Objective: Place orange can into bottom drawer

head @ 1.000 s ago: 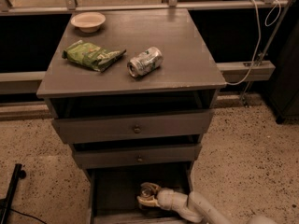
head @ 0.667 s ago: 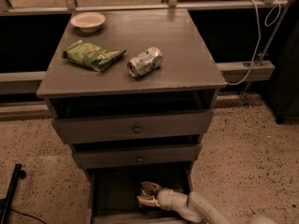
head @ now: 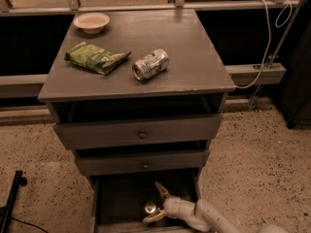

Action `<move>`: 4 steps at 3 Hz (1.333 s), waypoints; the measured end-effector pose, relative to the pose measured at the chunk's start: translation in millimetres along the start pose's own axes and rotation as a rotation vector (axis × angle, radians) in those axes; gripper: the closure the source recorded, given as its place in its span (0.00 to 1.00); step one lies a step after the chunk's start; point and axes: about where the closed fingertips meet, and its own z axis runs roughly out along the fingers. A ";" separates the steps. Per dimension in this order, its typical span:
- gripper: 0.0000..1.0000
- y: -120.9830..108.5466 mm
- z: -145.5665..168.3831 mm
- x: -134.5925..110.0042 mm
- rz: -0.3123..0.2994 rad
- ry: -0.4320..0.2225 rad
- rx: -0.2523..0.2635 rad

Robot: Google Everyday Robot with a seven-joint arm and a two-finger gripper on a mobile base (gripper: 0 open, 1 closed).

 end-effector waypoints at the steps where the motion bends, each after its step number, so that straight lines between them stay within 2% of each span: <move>1: 0.00 0.1 -0.1 -0.1 0.000 0.000 0.000; 2: 0.00 6.0 -11.4 -8.8 -0.042 0.030 -0.015; 3: 0.00 11.1 -43.1 -16.9 -0.122 0.126 -0.001; 4: 0.00 16.7 -44.5 -20.7 -0.131 0.138 -0.007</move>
Offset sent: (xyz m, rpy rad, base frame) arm -0.0177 -0.0279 0.0234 -0.0994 -0.0775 0.0422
